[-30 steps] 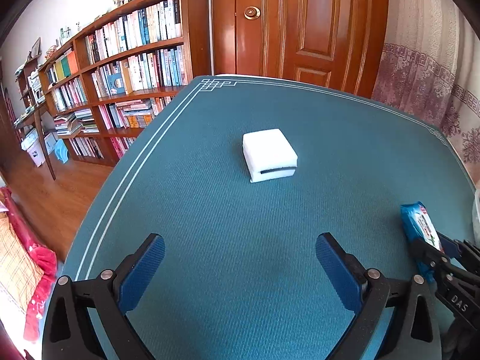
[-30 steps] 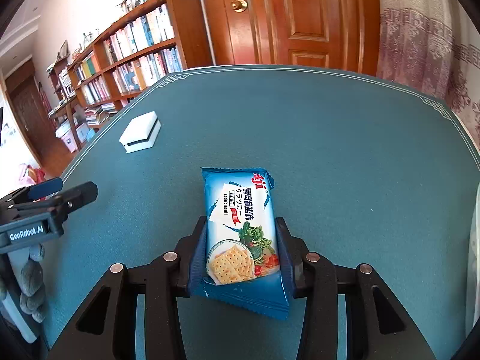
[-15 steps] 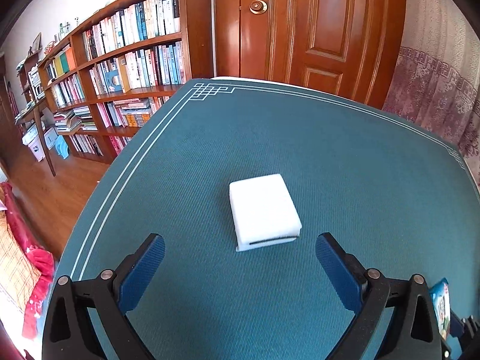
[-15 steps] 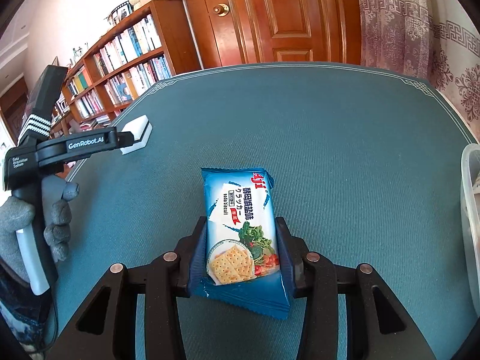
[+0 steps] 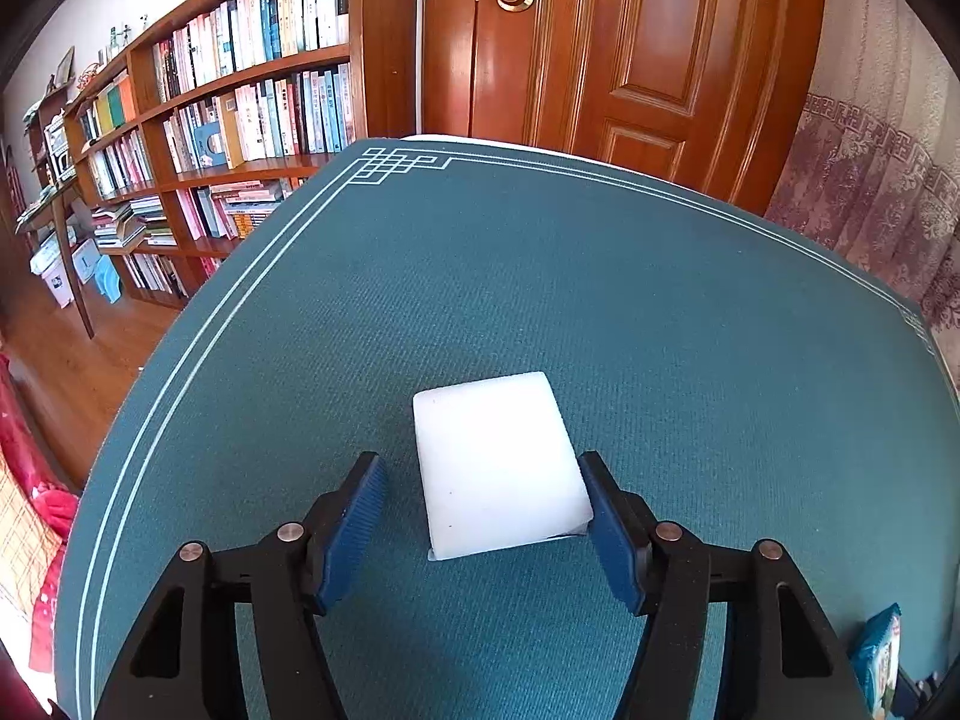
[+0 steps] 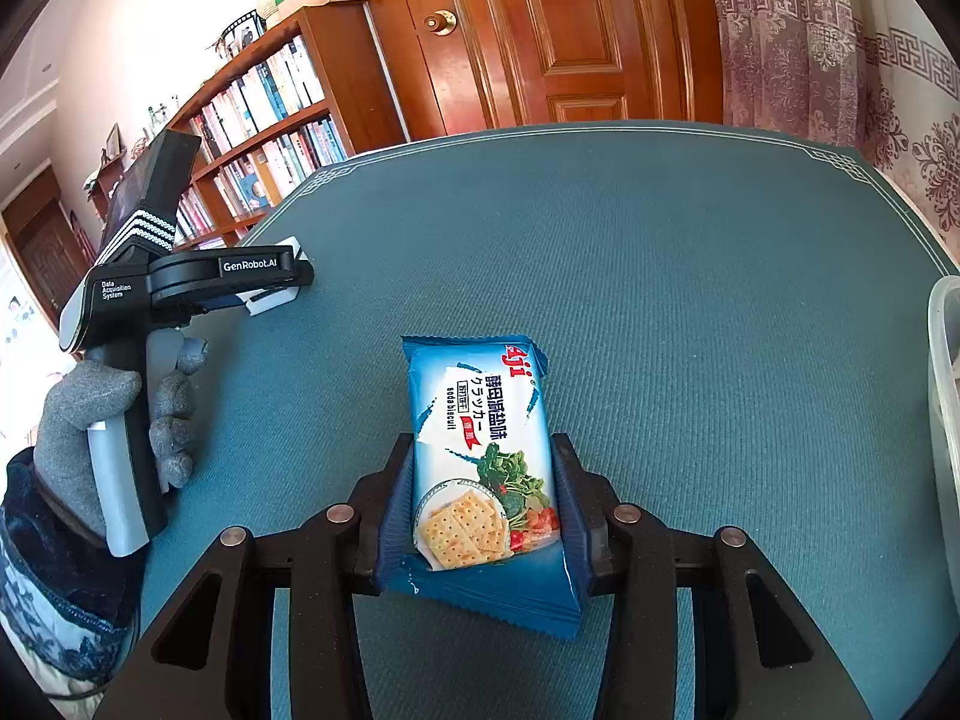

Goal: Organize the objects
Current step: 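Grasp the small white sponge with the left tool while right tool holds the packet, then carry the cracker packet into the bowl and open the right tool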

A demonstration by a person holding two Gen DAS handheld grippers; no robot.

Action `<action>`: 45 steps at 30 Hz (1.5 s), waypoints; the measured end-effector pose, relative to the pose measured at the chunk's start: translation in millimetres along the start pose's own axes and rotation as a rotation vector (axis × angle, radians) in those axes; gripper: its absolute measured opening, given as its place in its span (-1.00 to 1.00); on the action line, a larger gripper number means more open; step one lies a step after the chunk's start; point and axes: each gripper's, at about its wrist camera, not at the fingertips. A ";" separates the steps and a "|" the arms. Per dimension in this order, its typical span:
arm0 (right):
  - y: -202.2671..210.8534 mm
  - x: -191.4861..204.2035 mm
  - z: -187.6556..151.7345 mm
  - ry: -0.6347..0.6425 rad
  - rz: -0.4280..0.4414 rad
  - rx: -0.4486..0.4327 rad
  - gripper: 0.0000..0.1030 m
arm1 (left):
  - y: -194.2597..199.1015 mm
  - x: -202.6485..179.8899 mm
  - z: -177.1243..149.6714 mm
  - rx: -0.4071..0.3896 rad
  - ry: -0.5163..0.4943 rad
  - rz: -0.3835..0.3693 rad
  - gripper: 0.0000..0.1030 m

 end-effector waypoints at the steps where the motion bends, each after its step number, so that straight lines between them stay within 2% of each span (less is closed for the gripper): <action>1: -0.1 0.0 0.0 0.001 -0.002 0.000 -0.14 | 0.8 1.2 0.0 -0.003 0.004 -0.008 0.15; 3: 0.0 0.3 -0.3 0.003 -0.003 0.001 -0.14 | 2.7 2.6 -0.5 -0.009 0.009 -0.026 -0.04; 14: 0.2 8.8 -2.5 0.024 -0.052 0.005 -0.14 | 31.1 -6.4 -5.8 -0.085 -0.029 -0.150 -0.06; 36: 38.2 2.3 -35.4 -0.082 -0.085 -0.016 -0.15 | 75.7 -63.6 -32.7 -0.147 -0.213 -0.273 -0.06; 45: 75.4 -10.1 -34.7 -0.125 -0.101 -0.078 -0.15 | 89.3 -83.4 -46.2 -0.151 -0.279 -0.329 -0.06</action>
Point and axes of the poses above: each gripper's, at about its wrist camera, not at the fingertips, and y roughly against the way its jaws point, x to its left, z to its top, and after that the axes turned 7 degrees about z, right-handed
